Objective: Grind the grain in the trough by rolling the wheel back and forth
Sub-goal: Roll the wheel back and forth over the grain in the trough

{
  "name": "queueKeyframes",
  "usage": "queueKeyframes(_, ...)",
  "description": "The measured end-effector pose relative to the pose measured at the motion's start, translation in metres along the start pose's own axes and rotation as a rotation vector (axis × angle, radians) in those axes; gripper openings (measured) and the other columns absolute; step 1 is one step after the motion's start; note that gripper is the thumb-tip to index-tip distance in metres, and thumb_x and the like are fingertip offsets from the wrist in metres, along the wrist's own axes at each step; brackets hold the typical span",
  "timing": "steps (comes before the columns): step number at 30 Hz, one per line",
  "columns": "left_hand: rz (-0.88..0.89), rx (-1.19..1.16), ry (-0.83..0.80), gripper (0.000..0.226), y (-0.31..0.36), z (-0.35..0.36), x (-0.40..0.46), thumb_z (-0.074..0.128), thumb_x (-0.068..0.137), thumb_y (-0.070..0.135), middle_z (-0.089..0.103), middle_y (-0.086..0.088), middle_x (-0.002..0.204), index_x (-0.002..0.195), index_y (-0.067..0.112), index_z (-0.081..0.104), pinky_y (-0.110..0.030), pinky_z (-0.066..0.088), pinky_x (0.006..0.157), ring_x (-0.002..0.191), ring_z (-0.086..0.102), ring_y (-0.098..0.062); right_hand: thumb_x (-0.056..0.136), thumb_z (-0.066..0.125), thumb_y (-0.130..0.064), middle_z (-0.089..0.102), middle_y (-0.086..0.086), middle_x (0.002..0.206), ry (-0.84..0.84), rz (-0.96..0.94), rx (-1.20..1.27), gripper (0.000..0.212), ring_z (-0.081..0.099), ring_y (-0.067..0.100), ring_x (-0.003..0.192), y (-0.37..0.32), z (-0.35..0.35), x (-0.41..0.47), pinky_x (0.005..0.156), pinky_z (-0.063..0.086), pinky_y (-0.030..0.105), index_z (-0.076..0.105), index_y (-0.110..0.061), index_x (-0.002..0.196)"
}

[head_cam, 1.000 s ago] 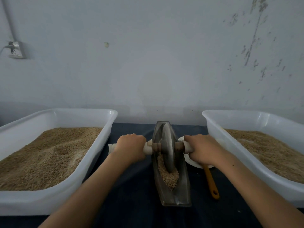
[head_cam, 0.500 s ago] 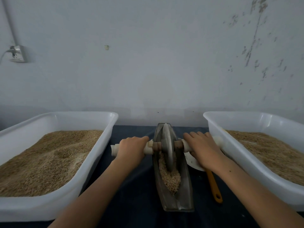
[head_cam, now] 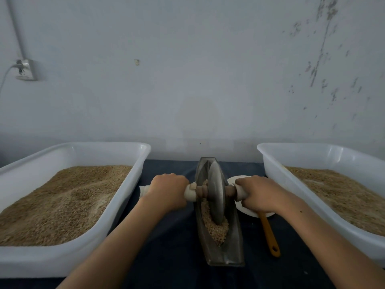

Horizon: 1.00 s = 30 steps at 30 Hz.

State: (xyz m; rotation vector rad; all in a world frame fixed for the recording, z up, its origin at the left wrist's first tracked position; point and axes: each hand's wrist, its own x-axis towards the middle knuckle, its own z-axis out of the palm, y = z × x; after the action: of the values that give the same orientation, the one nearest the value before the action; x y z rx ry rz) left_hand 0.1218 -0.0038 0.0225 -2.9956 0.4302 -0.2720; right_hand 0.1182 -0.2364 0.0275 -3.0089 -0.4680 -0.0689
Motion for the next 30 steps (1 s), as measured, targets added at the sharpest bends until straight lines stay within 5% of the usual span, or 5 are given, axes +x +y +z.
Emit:
queueKeyframes(13, -0.042, -0.029, 0.331, 0.014, 0.003, 0.023, 0.003, 0.051, 0.092, 0.035, 0.062, 0.007, 0.094, 0.099, 0.024, 0.046, -0.025, 0.035, 0.068, 0.082, 0.058, -0.011, 0.090, 0.053, -0.012, 0.052, -0.004, 0.115, 0.329, -0.013, -0.222, 0.027, 0.048, 0.018, 0.107, -0.002, 0.024, 0.007, 0.087, 0.032, 0.032, 0.043, -0.023, 0.113)
queueKeyframes(18, -0.022, -0.041, 0.193, 0.015, 0.001, 0.014, 0.003, 0.055, 0.089, 0.032, 0.062, 0.004, 0.095, 0.100, 0.024, 0.050, -0.027, 0.038, 0.069, 0.085, 0.058, -0.014, 0.086, 0.056, -0.018, 0.055, -0.007, 0.098, 0.208, -0.036, -0.138, 0.021, 0.054, 0.017, 0.096, -0.002, 0.013, 0.002, 0.080, 0.034, 0.032, 0.039, -0.028, 0.094)
queueKeyframes(24, 0.013, -0.032, 0.007, 0.015, 0.000, 0.003, 0.001, 0.060, 0.085, 0.028, 0.063, 0.003, 0.095, 0.099, 0.022, 0.057, -0.027, 0.042, 0.072, 0.082, 0.057, -0.013, 0.084, 0.057, -0.017, 0.057, -0.005, 0.092, 0.009, 0.021, -0.072, 0.021, 0.055, 0.013, 0.085, -0.008, -0.003, -0.002, 0.071, 0.040, 0.026, 0.055, -0.026, 0.103)
queueKeyframes(30, -0.004, 0.031, 0.086, 0.016, 0.004, 0.004, 0.003, 0.057, 0.088, 0.028, 0.063, 0.002, 0.098, 0.102, 0.022, 0.054, -0.029, 0.038, 0.071, 0.089, 0.060, -0.017, 0.088, 0.056, -0.013, 0.057, -0.005, 0.096, 0.032, 0.036, -0.015, 0.018, 0.052, 0.012, 0.089, -0.006, 0.002, -0.002, 0.076, 0.037, 0.026, 0.052, -0.024, 0.101)
